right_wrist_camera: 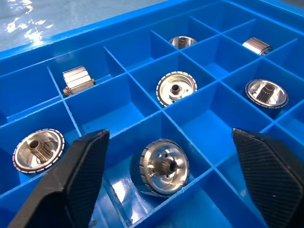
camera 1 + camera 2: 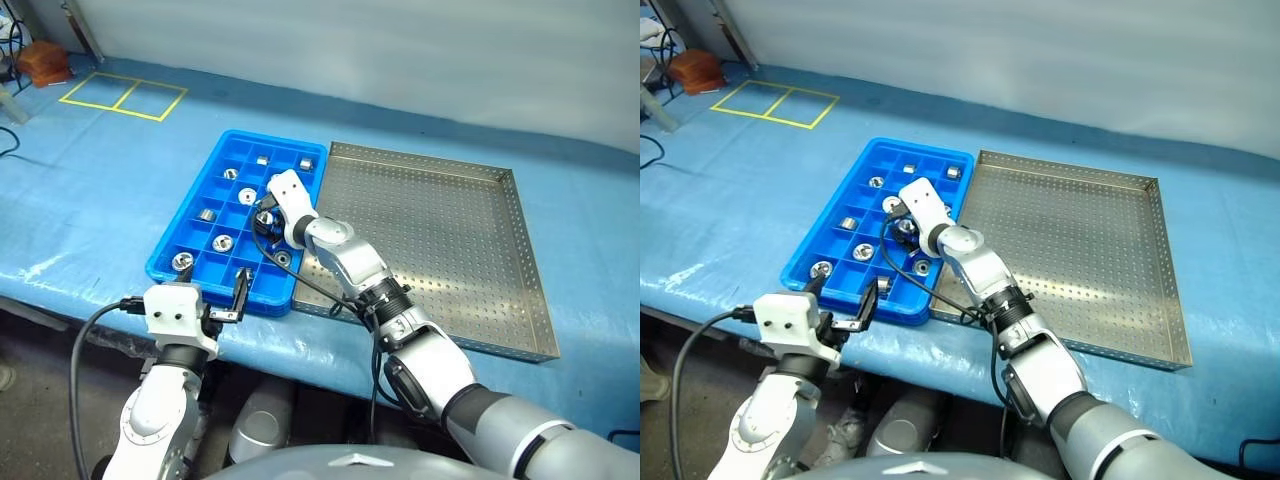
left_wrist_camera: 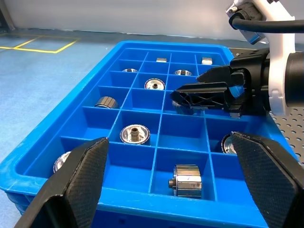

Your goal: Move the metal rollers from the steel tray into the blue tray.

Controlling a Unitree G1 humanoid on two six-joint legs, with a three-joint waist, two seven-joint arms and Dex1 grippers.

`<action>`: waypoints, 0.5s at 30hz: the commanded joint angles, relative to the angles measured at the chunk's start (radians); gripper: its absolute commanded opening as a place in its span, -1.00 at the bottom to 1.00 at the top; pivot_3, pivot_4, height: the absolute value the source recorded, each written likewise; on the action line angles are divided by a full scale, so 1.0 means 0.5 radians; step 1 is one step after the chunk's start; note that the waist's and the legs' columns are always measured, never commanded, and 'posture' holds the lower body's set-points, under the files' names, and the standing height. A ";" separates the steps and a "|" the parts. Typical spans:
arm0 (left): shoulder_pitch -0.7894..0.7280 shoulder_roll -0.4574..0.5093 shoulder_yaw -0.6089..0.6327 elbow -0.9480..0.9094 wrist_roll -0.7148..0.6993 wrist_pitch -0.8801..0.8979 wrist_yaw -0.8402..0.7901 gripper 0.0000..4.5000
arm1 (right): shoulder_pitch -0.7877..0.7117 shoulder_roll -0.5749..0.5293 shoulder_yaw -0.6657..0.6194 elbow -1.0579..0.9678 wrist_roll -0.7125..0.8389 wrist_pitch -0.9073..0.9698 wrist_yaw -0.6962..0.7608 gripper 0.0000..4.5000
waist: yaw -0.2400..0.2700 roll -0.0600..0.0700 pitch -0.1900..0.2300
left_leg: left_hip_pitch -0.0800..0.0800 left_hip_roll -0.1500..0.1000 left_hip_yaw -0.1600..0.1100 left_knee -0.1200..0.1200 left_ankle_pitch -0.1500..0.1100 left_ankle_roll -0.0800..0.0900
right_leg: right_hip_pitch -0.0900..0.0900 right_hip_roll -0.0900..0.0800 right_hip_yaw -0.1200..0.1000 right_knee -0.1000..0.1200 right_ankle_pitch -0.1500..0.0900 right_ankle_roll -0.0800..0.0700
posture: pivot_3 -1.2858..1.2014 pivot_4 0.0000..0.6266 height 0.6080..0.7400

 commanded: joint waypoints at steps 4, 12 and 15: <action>-0.108 0.087 0.056 -0.002 -0.038 0.038 -0.098 1.00 | 0.198 -0.085 -0.024 -0.566 0.041 0.151 0.081 0.97 | -0.019 0.000 0.000 | -0.003 -0.001 -0.001 0.000 0.000 0.000 | -0.001 -0.001 -0.001 -0.001 0.001 0.002 | 0.31 -0.52 1.00; -0.443 0.260 0.171 0.178 -0.127 0.121 -0.282 1.00 | 0.592 -0.410 -0.065 -1.380 0.066 0.474 0.140 0.97 | -0.206 0.002 0.000 | -0.002 -0.001 -0.003 0.003 0.000 0.000 | 0.002 -0.001 -0.002 -0.001 0.000 0.001 | 0.19 -0.52 1.00; -0.570 0.319 0.177 0.269 -0.146 0.128 -0.351 1.00 | 0.759 -0.507 -0.092 -1.591 0.088 0.595 0.142 0.97 | -0.324 0.002 0.000 | -0.001 -0.002 -0.004 0.002 0.000 0.000 | 0.003 -0.001 -0.002 0.000 0.002 0.002 | 0.16 -0.52 1.00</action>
